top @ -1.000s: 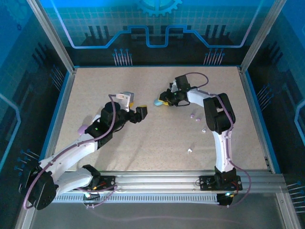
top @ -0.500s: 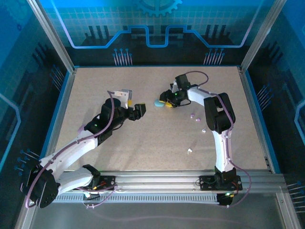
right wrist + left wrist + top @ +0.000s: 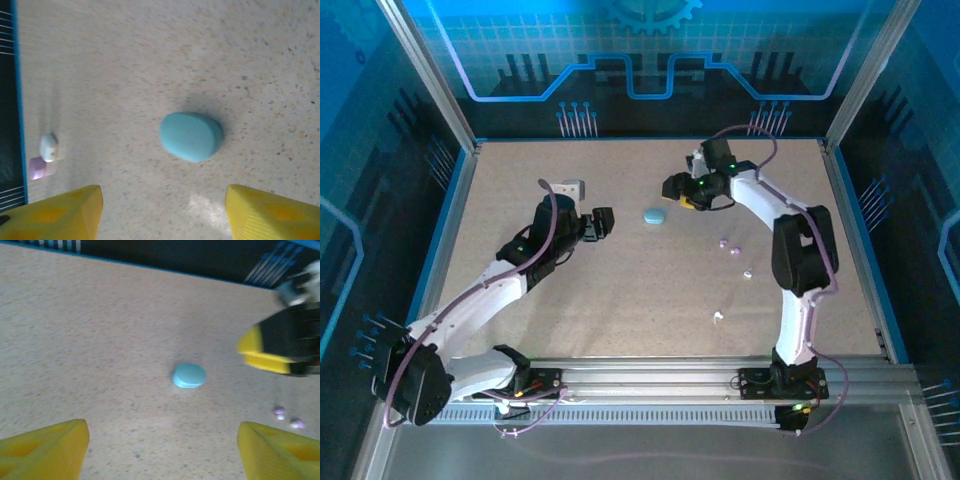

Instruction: Insert the wireless bluetooth earbuds into the charging case

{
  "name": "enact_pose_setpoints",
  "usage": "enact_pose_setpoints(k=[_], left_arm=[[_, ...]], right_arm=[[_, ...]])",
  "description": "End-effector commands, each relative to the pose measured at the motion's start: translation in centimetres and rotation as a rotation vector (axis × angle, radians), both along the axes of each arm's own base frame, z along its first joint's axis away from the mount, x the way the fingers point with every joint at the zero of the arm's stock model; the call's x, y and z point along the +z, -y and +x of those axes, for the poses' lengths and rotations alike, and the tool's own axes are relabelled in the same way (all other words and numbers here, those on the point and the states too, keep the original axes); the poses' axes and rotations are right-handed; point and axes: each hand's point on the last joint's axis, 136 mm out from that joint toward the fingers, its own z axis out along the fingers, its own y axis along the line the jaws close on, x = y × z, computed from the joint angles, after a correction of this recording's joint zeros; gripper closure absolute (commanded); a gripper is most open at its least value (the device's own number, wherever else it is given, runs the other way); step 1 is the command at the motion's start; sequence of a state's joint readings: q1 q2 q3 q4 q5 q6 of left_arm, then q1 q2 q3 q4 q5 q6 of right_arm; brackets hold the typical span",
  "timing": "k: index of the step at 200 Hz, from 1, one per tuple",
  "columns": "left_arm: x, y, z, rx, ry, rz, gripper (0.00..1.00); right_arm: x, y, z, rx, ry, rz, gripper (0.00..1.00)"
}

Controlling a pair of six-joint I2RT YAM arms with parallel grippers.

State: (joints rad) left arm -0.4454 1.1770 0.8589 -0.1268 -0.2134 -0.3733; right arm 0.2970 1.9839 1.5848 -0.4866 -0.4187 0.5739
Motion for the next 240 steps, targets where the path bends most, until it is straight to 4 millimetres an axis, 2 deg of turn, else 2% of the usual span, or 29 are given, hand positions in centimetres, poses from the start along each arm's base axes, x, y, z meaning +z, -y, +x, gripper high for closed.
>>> enact_pose_setpoints(k=[1, 44, 69, 83, 106, 136, 154, 174, 183, 202, 220, 240], left_arm=[[-1.1, -3.3, 0.3, 0.135, -0.095, 0.073, 0.22], [-4.8, -8.4, 1.1, 0.24, -0.25, 0.17, 0.2], [-7.5, -11.3, 1.7, 0.268, -0.352, 0.178, 0.18], [-9.0, -12.3, 2.2, 0.23, -0.407, 0.167, 0.17], [-11.4, -14.8, 2.0, 0.209, -0.541, 0.202, 0.17], [-13.7, -16.7, 1.2, 0.145, -0.637, 0.198, 0.18], [-14.5, -16.7, 1.1, 0.095, -0.679, 0.178, 0.17], [-16.5, -19.0, 0.4, 0.148, -0.788, 0.267, 0.18], [-17.0, -19.4, 0.4, 0.15, -0.81, 0.265, 0.18], [-17.5, -19.5, 0.9, 0.14, -0.811, 0.227, 0.2], [-17.9, -20.7, 0.7, 0.168, -0.831, 0.274, 0.2], [-18.3, -21.1, 0.6, 0.176, -0.842, 0.276, 0.21]], right_arm=[[2.5, 0.7, -1.8, 0.012, 0.044, 0.004, 0.32], [5.3, 0.9, -4.9, 0.03, 0.084, 0.038, 0.3], [5.8, 1.2, -6.7, 0.042, 0.085, 0.04, 0.29], [5.9, 1.4, -7.6, 0.049, 0.082, 0.037, 0.29], [5.8, 1.8, -8.7, 0.051, 0.069, 0.024, 0.28], [5.4, 2.3, -9.9, 0.051, 0.047, 0.012, 0.28], [5.1, 2.3, -10.3, 0.054, 0.031, 0.02, 0.28], [4.9, 2.1, -10.6, 0.063, 0.018, 0.024, 0.27], [4.7, 2.1, -10.7, 0.064, 0.01, 0.023, 0.27], [4.6, 2.1, -10.9, 0.066, 0.006, 0.021, 0.27], [4.4, 2.1, -11.0, 0.067, -0.002, 0.022, 0.27], [4.1, 2.0, -11.1, 0.067, -0.011, 0.026, 0.26]])
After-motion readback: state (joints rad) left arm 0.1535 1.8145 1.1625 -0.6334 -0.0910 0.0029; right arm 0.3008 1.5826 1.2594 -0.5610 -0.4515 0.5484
